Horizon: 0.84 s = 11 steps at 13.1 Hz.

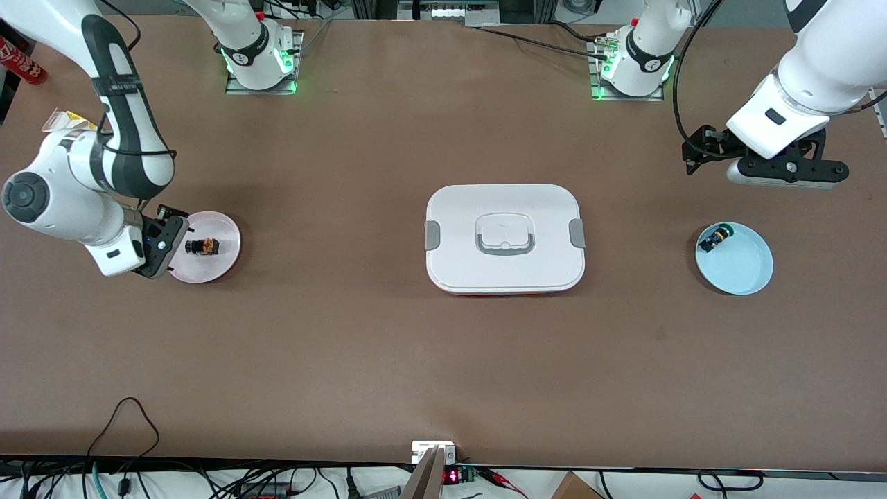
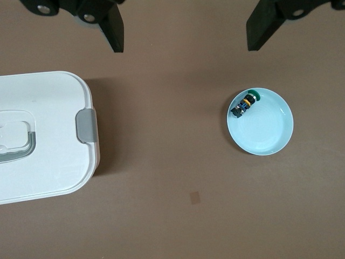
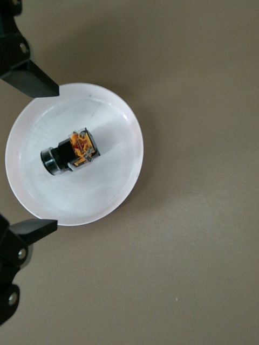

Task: Transfer orange switch to right arm and place
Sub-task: 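Open the right gripper and lift it away from the plate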

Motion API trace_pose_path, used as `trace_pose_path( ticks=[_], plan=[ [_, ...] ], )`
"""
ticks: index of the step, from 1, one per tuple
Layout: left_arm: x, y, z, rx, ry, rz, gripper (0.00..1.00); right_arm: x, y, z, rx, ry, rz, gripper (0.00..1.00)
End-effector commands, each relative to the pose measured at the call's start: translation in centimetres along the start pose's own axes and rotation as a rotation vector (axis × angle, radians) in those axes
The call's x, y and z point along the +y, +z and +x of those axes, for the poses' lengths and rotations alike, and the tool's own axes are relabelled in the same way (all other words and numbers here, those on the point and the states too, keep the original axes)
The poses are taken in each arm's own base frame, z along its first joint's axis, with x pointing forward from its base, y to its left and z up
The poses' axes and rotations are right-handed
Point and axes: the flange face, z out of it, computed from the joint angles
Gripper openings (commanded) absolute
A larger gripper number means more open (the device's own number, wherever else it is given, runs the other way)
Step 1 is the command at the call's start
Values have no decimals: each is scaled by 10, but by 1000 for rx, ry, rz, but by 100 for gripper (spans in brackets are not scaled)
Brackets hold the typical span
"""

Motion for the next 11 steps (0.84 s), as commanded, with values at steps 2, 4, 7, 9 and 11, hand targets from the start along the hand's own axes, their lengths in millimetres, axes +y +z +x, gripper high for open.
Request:
trace_pose_path(
  ticks=[2, 4, 7, 9, 11],
  plan=[
    [0, -3, 6, 5, -5, 14, 100, -15, -27, 20, -39, 279, 77, 100],
    [-1, -3, 7, 5, -6, 15, 100, -21, -35, 25, -74, 469, 115, 100],
    [1, -2, 8, 4, -3, 14, 100, -39, -54, 37, -155, 776, 155, 100],
    [0, -2, 7, 4, -5, 14, 100, -45, -77, 45, -208, 916, 168, 100],
    [0, -2, 8, 2, -5, 14, 100, -48, -113, 49, -242, 974, 166, 100]
  ],
)
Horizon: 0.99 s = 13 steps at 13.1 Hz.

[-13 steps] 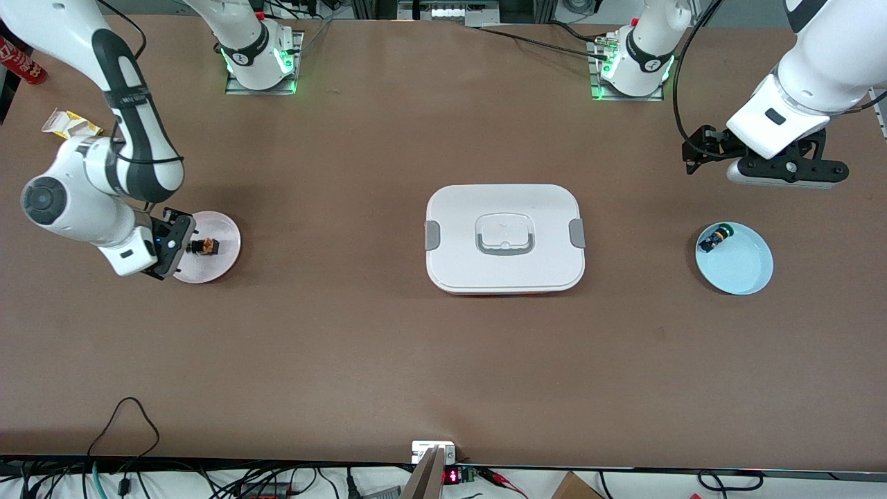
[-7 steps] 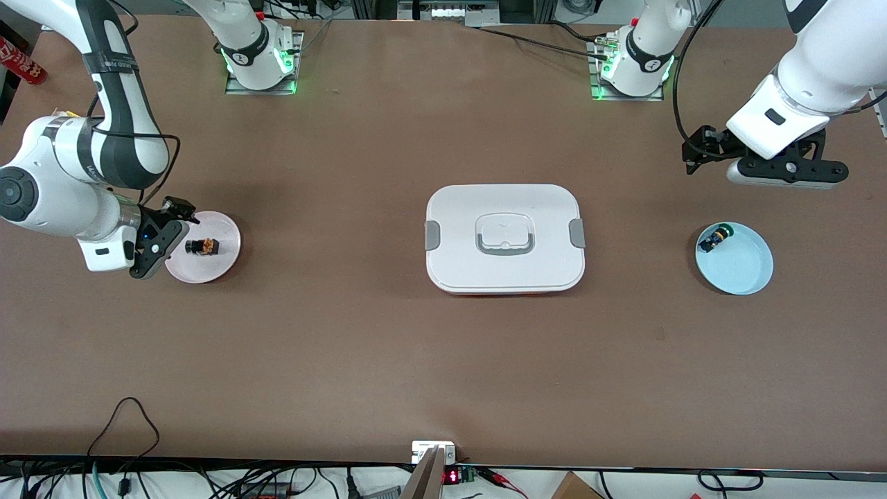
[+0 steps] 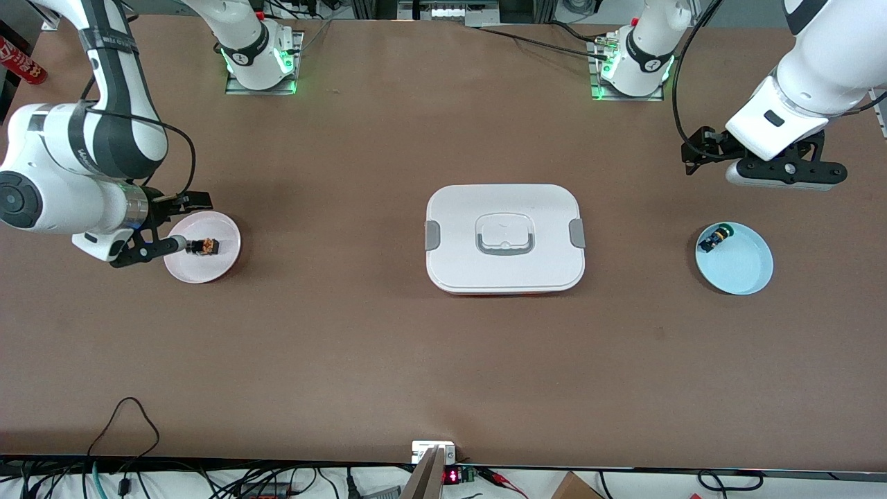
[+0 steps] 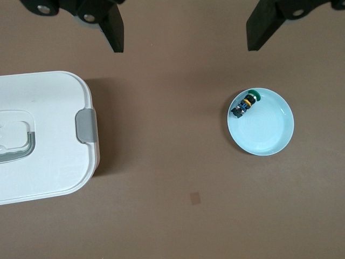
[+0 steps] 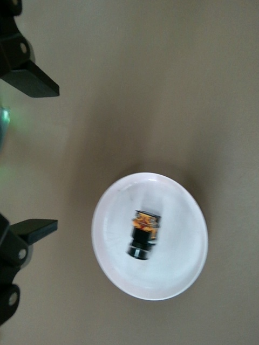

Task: Transfer orange switch to right arm and place
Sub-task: 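Open the right gripper and lift it away from the plate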

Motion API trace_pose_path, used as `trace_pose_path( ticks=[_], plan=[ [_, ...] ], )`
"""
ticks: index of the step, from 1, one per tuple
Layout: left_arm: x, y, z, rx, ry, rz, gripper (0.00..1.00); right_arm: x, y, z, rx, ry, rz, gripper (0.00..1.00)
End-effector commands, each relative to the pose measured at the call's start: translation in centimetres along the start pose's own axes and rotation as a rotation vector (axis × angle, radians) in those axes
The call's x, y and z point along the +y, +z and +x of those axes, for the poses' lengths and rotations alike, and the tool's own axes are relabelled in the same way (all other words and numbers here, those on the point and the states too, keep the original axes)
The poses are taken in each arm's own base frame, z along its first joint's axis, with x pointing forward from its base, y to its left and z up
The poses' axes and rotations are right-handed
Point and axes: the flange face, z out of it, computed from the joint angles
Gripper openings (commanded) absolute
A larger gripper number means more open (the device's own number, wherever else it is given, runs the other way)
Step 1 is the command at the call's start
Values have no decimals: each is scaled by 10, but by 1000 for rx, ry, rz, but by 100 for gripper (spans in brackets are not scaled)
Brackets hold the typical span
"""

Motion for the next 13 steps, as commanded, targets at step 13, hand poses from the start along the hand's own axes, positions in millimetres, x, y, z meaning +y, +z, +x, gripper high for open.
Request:
trace_pose_path(
  ticks=[13],
  plan=[
    [1, -4, 7, 7, -4, 14, 100, 8, -167, -75, 206, 218, -104, 100]
  ],
)
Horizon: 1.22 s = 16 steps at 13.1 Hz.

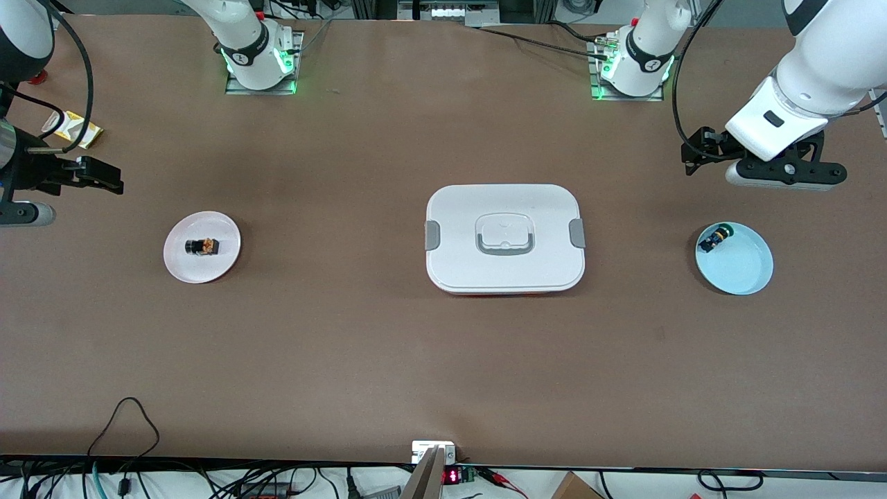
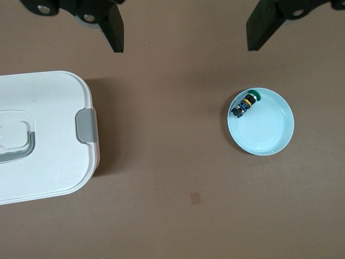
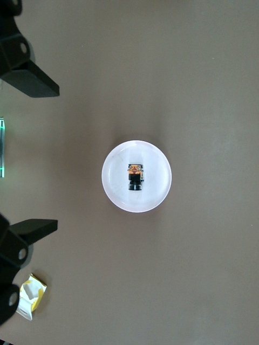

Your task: Transfer orange switch to right arm and place

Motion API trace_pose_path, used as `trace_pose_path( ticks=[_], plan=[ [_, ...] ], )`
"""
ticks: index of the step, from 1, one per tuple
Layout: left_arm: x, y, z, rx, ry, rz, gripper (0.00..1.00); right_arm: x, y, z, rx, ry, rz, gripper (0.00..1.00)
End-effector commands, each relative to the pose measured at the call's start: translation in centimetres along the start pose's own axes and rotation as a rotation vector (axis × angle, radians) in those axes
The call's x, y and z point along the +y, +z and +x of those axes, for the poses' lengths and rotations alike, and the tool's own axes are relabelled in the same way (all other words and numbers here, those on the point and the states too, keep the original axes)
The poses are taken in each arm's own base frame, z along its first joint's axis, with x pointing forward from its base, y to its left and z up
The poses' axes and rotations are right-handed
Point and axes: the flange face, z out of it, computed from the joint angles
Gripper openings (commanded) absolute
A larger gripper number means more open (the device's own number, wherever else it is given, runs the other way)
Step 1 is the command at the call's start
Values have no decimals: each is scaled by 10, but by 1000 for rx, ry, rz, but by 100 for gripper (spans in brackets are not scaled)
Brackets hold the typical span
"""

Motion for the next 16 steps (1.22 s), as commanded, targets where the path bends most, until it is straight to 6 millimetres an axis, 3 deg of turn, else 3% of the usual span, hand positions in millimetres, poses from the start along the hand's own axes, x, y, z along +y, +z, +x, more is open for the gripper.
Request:
trace_pose_path(
  ticks=[1, 4, 8, 16],
  plan=[
    [1, -5, 6, 7, -4, 14, 100, 2, 22, -22, 15, 26, 9, 100],
    [0, -5, 6, 7, -6, 14, 100, 2, 37, -40, 82, 23, 18, 100],
    [1, -5, 6, 7, -4, 14, 100, 3, 19, -48, 60, 29, 37, 100],
    [1, -5, 6, 7, -6, 14, 100, 11, 14, -52, 58, 45, 51, 100]
  ],
)
